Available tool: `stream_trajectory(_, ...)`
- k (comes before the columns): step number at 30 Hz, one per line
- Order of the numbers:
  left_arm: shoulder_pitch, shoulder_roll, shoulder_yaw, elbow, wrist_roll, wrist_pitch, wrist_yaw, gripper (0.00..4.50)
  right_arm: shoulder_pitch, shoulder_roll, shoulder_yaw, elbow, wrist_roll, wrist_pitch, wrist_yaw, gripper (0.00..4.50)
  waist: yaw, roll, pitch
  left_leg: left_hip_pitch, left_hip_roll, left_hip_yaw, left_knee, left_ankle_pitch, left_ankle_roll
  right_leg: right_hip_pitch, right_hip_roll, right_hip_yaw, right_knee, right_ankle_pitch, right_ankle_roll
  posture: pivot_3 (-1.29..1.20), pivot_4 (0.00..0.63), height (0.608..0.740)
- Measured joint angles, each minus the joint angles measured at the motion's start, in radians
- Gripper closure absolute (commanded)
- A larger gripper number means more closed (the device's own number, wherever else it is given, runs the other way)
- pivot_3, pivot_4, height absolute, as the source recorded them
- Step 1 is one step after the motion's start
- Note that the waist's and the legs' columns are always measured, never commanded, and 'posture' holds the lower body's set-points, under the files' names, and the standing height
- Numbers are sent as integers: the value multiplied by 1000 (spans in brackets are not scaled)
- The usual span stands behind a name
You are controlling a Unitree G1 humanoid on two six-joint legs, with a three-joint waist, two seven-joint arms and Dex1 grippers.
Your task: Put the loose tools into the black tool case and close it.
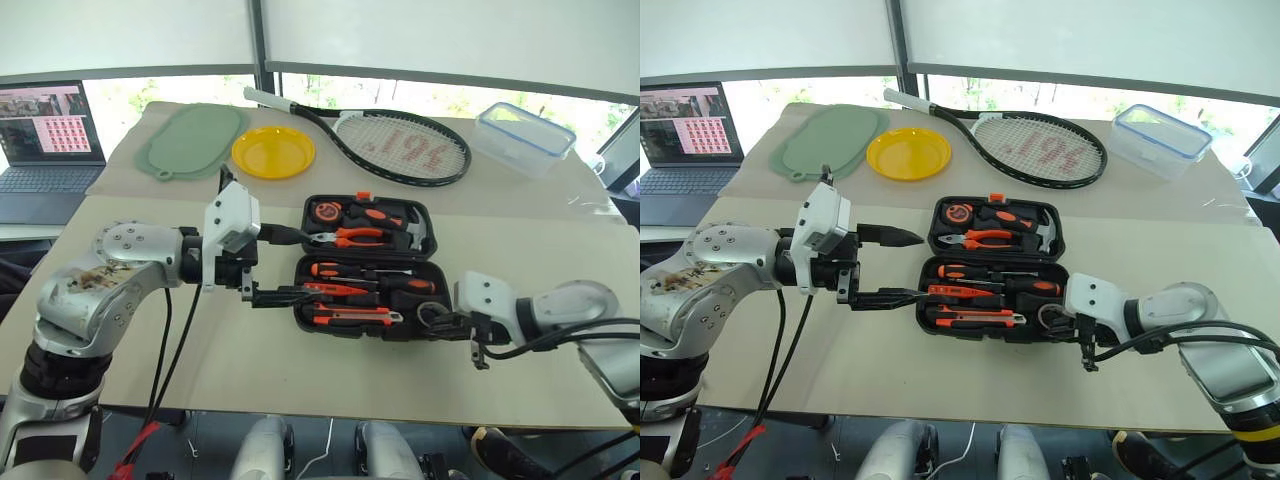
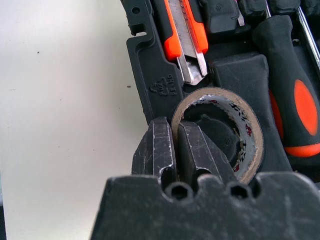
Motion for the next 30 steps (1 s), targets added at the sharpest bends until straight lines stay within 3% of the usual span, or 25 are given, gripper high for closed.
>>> stream_trajectory(2,0,0,0,0,1,-1,0,0,1,6,0,0,0,0,-5,4419,0,0,0,0,0,0,0,0,0,0,0,0,0,0,0,0,150,738)
stream_trajectory(6,0,-2,-1,1,2,-3,1,0,-1,7,-6,-2,0,4,-9,3247,-1,0,0,0,0,0,0,0,0,0,0,0,0,0,0,0,150,738)
stream_trajectory(15,2,-2,-1,15,20,-5,6,0,-34,-22,-61,-94,148,117,42,130,-6,0,0,0,1,0,0,0,0,-1,0,0,0,0,0,0,150,738)
stream_trajectory(18,25,-2,1,49,51,-10,32,0,-92,-29,-147,-87,218,186,32,130,-5,0,0,0,1,0,0,0,0,0,1,0,0,0,0,0,150,738)
stream_trajectory(19,46,-2,4,67,76,-27,47,0,-111,-29,-173,-56,239,211,23,394,-6,0,0,0,1,0,0,0,0,0,0,1,0,0,0,0,150,738)
stream_trajectory(22,128,-2,9,166,163,-87,108,729,-127,-20,-260,68,254,245,-29,1266,-4,-1,0,1,0,1,0,0,0,0,0,0,0,0,-1,0,150,738)
stream_trajectory(30,251,-65,-17,315,328,-183,208,3655,-91,152,-260,278,116,214,-305,3999,-3,-1,0,-1,1,1,0,0,0,-2,-1,0,1,0,-1,0,150,738)
